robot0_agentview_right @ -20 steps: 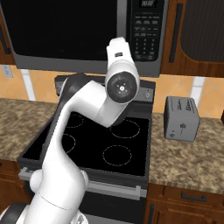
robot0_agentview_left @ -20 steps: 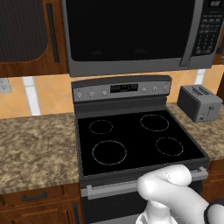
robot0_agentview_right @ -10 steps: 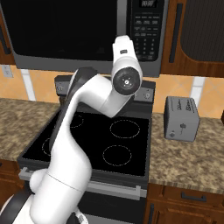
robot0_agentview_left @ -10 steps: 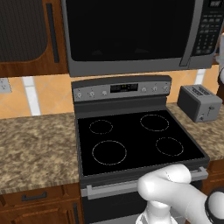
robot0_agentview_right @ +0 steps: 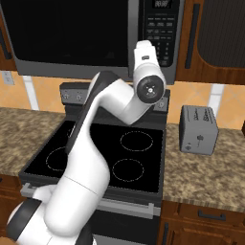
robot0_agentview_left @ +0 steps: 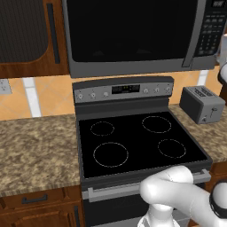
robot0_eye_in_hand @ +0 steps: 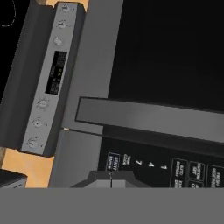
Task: Open the microwave, place the bowl with waffle inside the microwave, then close the microwave door and turn it on.
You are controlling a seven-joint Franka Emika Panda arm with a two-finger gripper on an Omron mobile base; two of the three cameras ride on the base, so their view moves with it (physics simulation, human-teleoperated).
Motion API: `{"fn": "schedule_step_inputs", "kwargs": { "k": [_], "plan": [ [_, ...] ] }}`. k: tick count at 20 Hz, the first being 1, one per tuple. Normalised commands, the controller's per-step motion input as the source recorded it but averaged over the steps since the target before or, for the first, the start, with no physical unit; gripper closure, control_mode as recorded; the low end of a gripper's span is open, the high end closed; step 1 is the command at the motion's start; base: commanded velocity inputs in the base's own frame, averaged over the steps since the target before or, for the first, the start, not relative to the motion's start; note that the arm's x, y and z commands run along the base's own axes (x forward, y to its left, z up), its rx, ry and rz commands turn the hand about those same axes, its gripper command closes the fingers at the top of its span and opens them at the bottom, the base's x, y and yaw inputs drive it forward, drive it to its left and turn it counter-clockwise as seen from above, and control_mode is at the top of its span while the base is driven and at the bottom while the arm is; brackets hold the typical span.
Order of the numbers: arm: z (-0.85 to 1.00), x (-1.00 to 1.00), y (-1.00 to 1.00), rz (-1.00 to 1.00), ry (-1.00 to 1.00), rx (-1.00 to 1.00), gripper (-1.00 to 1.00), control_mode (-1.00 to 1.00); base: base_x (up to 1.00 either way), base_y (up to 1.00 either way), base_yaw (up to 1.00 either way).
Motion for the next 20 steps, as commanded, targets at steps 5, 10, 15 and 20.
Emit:
{"fn": "schedule_step_inputs", "kwargs": {
  "k": [5, 10, 15, 20],
  "plan": [
    [0.0, 0.32, 0.0, 0.0, -0.03, 0.0, 1.0, -1.0, 0.0, 0.0, 0.0],
    [-0.01, 0.39, 0.0, 0.0, 0.0, 0.0, 1.0, -1.0, 0.0, 0.0, 0.0],
    [-0.05, 0.42, -0.05, 0.0, 0.0, 0.0, 1.0, -1.0, 0.0, 0.0, 0.0],
    [-0.19, 0.47, -0.11, 0.0, 0.0, 0.0, 1.0, -1.0, 0.0, 0.0, 0.0]
  ]
}}
